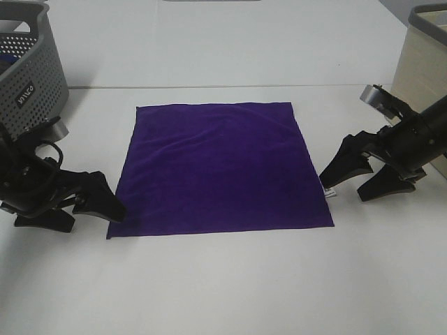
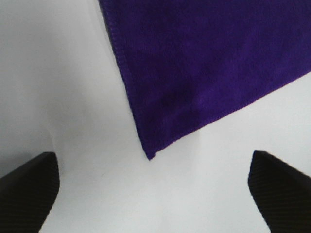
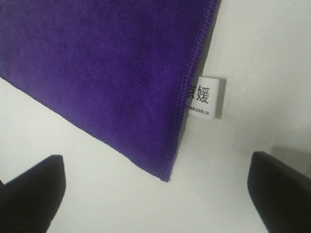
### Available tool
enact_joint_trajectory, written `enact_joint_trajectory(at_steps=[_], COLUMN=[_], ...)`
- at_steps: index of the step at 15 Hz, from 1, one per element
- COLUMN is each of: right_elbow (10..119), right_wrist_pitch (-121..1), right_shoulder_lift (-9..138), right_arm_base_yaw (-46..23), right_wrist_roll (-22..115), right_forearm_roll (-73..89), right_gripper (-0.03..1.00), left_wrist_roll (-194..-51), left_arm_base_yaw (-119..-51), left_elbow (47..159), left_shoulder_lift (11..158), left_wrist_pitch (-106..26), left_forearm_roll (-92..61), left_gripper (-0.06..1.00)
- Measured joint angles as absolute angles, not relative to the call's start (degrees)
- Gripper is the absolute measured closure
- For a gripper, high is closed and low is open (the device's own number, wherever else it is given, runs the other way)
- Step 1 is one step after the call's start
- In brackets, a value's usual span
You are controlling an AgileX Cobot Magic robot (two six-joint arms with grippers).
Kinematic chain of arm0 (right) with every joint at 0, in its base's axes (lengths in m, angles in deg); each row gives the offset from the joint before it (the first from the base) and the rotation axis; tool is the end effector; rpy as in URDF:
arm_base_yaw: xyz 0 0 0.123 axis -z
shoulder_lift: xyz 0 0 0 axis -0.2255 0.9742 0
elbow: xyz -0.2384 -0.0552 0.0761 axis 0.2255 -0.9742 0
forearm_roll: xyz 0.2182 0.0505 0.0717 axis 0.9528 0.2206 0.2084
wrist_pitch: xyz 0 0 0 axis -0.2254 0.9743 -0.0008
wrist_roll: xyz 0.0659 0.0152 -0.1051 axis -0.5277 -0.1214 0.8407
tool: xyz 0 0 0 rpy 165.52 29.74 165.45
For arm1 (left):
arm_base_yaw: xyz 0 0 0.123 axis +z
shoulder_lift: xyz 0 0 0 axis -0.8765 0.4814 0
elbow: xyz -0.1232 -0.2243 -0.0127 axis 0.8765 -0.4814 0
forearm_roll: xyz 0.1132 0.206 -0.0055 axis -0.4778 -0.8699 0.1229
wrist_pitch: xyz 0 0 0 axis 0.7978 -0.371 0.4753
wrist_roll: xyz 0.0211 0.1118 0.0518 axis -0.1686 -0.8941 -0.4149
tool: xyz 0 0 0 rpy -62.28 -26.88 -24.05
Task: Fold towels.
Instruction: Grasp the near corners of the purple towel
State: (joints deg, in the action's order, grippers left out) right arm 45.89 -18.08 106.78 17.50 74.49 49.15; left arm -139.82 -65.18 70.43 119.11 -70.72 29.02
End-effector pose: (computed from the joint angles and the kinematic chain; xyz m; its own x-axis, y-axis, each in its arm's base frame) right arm 0.3234 0.0486 0.0736 -0.9739 -0.1318 -0.1850 -0.2147 0.8004 0.5597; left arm 0.2862 -0.0799 0.0661 -0.9706 0.0532 -0.2348 0.1610 0.8687 -0.4685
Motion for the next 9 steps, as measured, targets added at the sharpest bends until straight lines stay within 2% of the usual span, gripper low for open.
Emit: enact_joint_trajectory(at_steps=[6, 9], right_elbow=[45.89, 45.95], right_wrist_pitch=[-17.68, -18.14], right_shoulder_lift=[106.78, 108.9], right_arm_base_yaw=[17.5, 17.5], right_wrist_roll=[74.31, 73.63], right_forearm_roll=[48.52, 48.52], right_gripper=[-0.02, -0.02], left_wrist_roll=[-140.33, -140.5], left_arm_base_yaw=[-65.18, -65.18], left_elbow=[71.86, 72.04], left_shoulder_lift=[123.12, 123.75], left_wrist_pitch=[-72.67, -73.41], left_forearm_roll=[32.52, 33.44], left_gripper=[-0.02, 0.02])
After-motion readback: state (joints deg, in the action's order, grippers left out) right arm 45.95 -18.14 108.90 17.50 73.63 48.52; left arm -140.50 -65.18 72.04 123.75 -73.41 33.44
